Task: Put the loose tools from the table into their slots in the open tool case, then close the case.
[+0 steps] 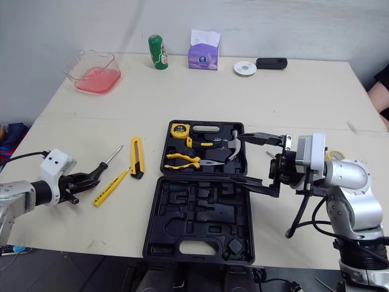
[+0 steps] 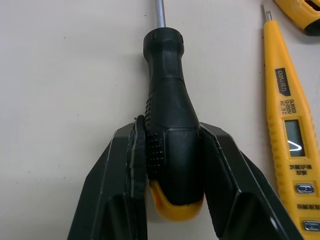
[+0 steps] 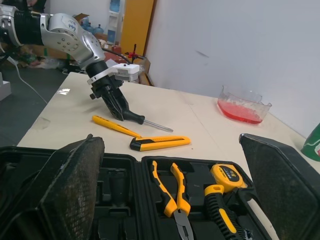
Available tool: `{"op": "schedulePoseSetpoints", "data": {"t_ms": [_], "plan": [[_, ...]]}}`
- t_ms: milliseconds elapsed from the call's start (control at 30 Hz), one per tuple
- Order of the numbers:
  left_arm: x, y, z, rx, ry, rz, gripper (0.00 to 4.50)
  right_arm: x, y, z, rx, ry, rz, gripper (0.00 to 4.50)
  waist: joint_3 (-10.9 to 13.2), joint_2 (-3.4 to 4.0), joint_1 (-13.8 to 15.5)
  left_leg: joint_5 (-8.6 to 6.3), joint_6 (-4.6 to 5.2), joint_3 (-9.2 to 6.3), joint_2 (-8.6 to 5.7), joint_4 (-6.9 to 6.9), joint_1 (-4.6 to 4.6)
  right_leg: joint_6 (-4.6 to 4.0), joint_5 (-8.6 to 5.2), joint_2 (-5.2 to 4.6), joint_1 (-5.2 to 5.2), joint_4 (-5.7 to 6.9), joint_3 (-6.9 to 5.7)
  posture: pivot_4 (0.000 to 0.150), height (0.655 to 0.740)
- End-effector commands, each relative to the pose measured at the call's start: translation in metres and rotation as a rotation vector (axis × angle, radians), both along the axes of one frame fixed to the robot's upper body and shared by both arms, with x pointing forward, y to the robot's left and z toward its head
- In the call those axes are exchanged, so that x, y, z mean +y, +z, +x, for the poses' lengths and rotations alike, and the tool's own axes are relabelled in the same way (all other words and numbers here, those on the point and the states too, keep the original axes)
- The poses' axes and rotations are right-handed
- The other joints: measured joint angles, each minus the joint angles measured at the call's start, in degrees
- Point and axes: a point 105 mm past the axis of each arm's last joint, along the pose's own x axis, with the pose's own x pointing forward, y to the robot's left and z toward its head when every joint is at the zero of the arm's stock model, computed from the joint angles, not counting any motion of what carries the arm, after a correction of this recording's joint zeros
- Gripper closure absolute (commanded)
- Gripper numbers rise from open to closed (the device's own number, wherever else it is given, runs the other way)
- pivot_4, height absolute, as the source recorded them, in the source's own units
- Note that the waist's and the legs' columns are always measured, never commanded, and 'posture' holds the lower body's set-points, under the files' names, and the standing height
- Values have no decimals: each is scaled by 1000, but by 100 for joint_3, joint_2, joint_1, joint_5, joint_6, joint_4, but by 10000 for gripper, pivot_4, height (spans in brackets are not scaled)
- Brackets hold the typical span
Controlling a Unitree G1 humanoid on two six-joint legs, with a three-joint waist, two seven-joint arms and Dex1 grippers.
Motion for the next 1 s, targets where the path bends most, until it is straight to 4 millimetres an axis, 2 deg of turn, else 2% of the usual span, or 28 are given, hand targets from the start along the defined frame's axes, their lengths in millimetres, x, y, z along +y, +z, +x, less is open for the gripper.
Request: {"op": "schedulePoseSetpoints", "data": {"t_ms": [33,133,267,400,467,533,667,767,1000], "plan": [[14,28,1,-131,-5,39,34509,-5,2,-2,-41,-4,-18,0,0,-1,-8,0,0,0,0,0,0,0,0,0,0,0,0,1500,7400],[8,55,3,-254,-86,63,34509,-9,-3,-1,-42,-7,-28,0,-1,-8,-9,-1,0,3,4,0,-6,-2,1,4,-5,-7,-2,1500,7400],[-23,87,2,-377,-287,58,34510,-16,-10,1,-38,-28,-60,0,-1,-8,10,-1,1,4,3,1,-9,-5,3,2,-4,-13,-3,1500,7400],[-53,98,-3,-398,-461,60,34510,-19,-13,4,-39,-47,-81,0,-1,-8,6,-2,2,3,3,7,-10,-6,4,2,-2,-13,-2,1500,7400],[-82,103,-9,-410,-624,34,34510,-20,-12,6,-38,-61,-91,0,-1,-8,0,-2,2,3,3,7,-10,-6,4,4,-2,-12,-3,1500,7400],[-102,108,-14,-409,-737,2,34510,-20,-11,6,-33,-75,-105,0,0,-9,-7,-1,1,5,5,8,-12,-7,4,6,-4,-11,-3,1500,7400],[-131,106,-20,-343,-916,23,34510,-25,-3,-2,-2,-123,-127,0,0,-8,13,-1,2,5,5,17,-14,-7,4,7,-4,-10,-1,1500,7400],[-148,101,-20,-301,-1020,62,34510,-28,-4,-8,15,-149,-163,0,0,-9,15,-2,2,6,11,23,-15,-7,5,13,-2,-11,-1,1500,7400],[-193,86,-3,-197,-1133,189,34510,-38,-16,-14,75,-222,-193,0,2,-12,130,-17,15,11,14,69,-27,-7,5,17,2,-2,3,1500,7400]]}}
